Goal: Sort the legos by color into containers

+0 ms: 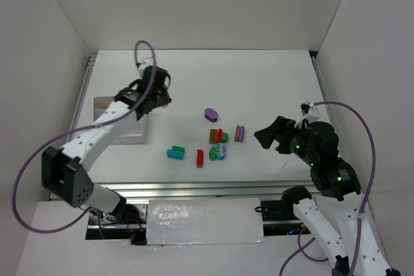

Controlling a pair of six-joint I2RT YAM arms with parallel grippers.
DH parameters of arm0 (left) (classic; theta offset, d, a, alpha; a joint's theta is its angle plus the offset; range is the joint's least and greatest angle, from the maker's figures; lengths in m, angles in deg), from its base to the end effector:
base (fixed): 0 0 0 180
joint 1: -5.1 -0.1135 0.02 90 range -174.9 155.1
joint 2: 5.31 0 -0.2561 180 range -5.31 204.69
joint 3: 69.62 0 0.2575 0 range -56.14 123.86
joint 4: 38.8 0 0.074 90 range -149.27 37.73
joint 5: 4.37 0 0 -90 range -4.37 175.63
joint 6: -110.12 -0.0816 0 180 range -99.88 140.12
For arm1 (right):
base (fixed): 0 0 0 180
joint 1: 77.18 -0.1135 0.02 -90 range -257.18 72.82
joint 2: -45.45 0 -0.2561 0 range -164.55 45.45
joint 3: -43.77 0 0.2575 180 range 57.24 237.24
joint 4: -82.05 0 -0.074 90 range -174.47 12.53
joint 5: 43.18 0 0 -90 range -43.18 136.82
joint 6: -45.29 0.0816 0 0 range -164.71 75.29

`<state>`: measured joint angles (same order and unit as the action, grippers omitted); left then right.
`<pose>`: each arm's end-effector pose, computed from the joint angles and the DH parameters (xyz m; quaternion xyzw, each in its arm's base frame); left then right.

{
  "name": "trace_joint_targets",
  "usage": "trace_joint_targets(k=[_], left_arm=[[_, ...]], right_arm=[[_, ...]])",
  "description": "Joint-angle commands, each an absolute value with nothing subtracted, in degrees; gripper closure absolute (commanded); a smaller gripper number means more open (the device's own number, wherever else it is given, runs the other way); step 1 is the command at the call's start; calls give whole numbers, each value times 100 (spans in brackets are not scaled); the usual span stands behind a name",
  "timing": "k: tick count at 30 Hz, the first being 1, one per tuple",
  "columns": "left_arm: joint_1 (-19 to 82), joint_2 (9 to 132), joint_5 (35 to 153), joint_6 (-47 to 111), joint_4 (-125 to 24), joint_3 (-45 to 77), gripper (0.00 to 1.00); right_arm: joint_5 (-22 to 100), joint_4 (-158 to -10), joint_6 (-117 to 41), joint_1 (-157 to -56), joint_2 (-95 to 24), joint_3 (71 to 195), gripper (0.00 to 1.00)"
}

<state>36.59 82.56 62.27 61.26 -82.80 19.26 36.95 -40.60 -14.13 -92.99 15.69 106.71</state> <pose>0.3383 -0.1693 0.2724 -0.1560 0.8881 -0.0817 0.4247 0.1444 0.0554 0.3183 0.0611 0.8354 0.2796 0.4692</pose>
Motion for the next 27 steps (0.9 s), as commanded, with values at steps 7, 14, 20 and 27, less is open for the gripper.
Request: trace_joint_targets(k=[7,14,20,27], left_arm=[[986,6281,6295,7803,-8594,1365,100],[-209,6385,6900,8822,-8357,1224,100],[-606,6631,7113,9280,-7803,979,100],[-764,6991,7210,9465,-7293,714,97]], right_arm=[[3522,-4325,-1466,-9388,1487,10848,0],[3486,-4308,-1492,-9379,1442,10901,0],[3469,-4334,-1509,-9396,1513,10796,1],[3469,-4369,-1509,-9379,1574,10734,0]])
